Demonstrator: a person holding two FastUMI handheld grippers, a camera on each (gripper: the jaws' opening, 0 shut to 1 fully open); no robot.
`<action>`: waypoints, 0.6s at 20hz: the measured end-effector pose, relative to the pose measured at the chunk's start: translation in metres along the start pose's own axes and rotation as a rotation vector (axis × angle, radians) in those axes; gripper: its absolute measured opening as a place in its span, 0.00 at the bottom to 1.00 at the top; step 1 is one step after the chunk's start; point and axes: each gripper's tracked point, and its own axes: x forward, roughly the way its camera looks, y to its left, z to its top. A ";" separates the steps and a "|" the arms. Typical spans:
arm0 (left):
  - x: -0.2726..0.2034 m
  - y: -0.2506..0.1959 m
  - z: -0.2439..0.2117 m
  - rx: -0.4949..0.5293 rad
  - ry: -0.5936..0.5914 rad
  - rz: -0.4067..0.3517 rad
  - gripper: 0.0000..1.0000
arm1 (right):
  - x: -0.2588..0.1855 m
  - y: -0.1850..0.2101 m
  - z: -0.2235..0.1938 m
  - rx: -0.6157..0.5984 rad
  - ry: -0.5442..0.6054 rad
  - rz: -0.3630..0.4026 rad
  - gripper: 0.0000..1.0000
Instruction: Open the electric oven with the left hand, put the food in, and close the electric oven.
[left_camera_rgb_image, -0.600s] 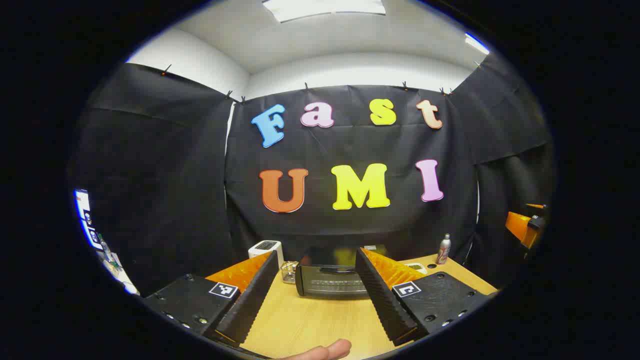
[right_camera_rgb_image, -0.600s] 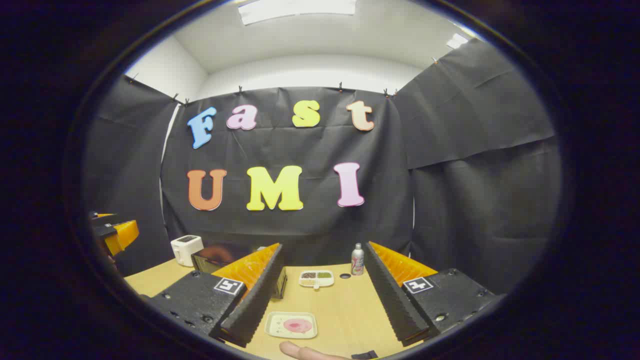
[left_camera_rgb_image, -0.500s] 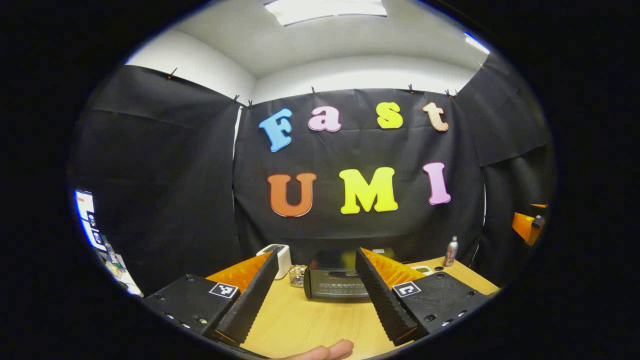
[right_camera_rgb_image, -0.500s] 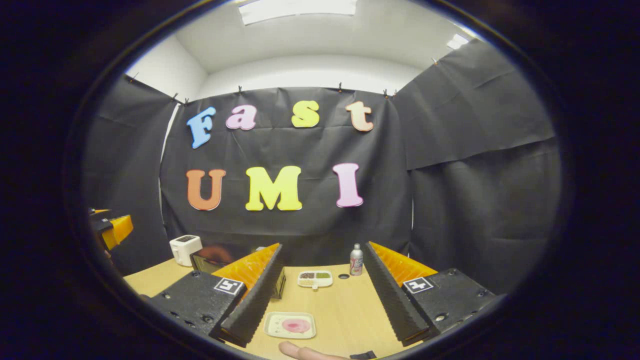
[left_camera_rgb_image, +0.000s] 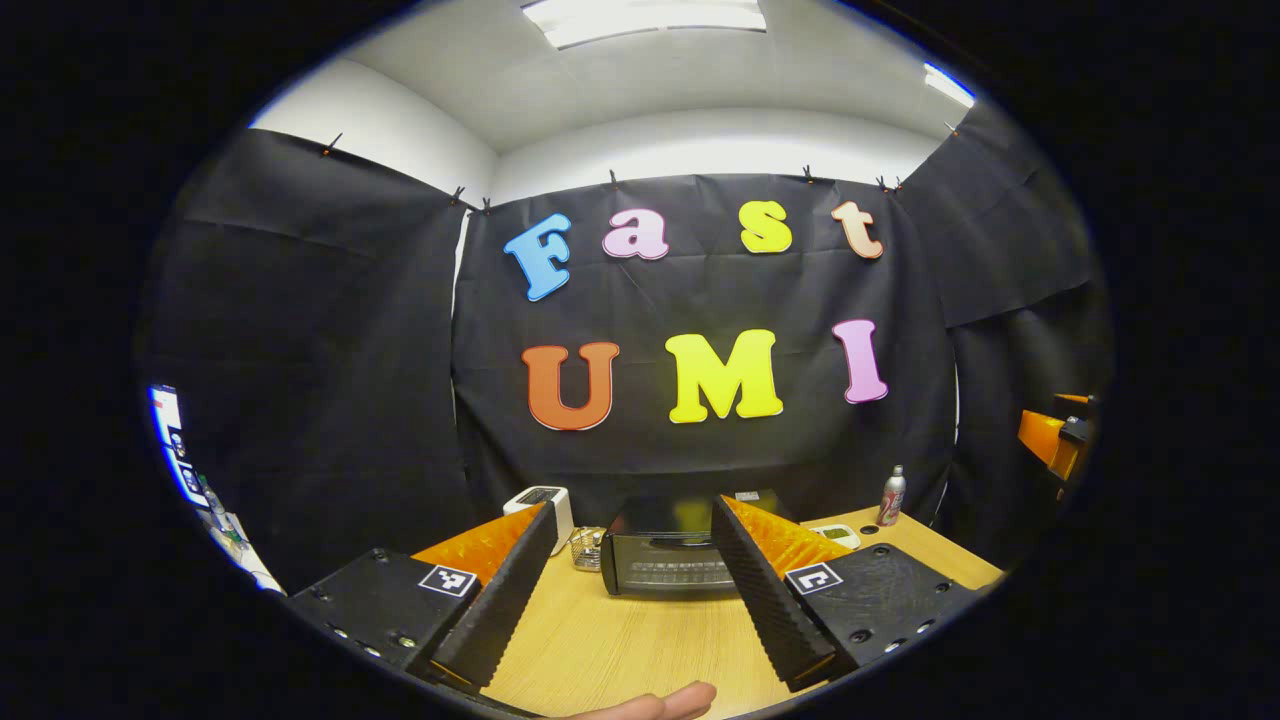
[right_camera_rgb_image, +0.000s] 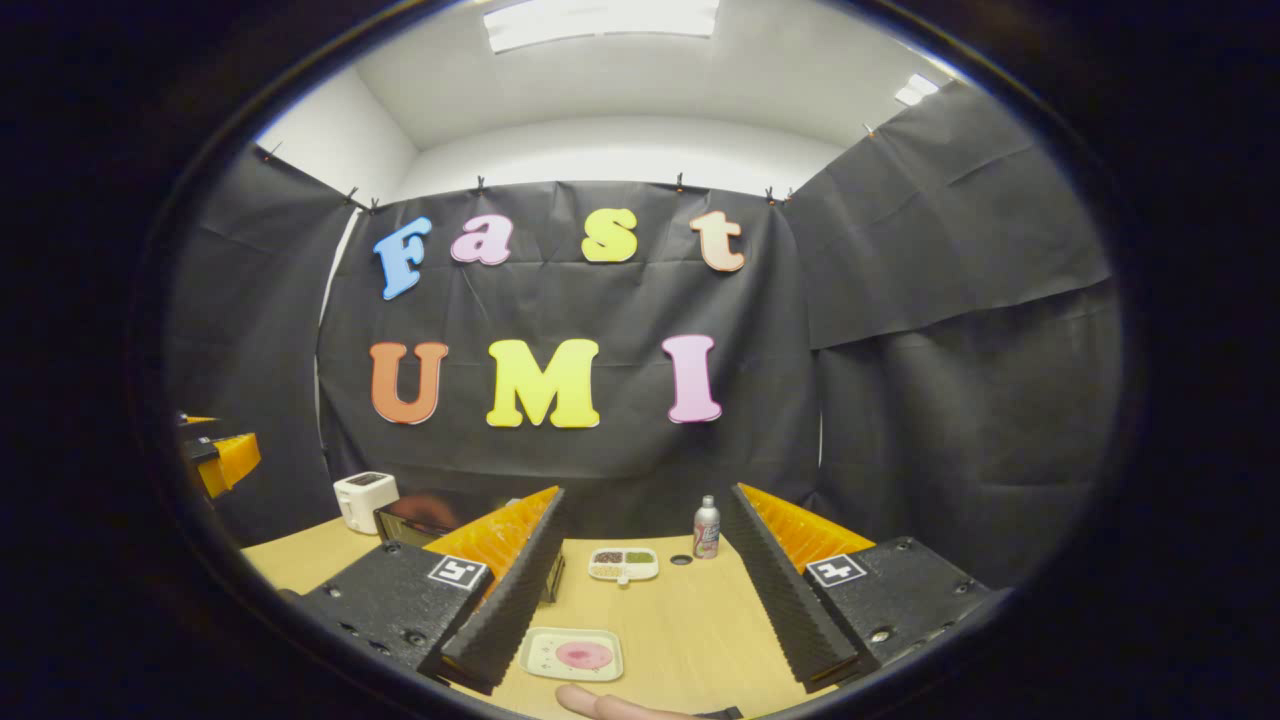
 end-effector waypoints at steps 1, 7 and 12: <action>0.003 0.000 0.000 0.000 0.000 -0.003 0.96 | 0.000 -0.001 0.001 -0.004 -0.005 -0.004 0.96; 0.038 -0.009 -0.011 -0.026 0.027 -0.025 0.96 | 0.009 -0.003 0.002 -0.018 -0.024 -0.003 0.96; 0.097 -0.030 -0.030 -0.112 0.043 -0.131 0.96 | 0.021 -0.008 -0.004 -0.005 -0.028 -0.006 0.96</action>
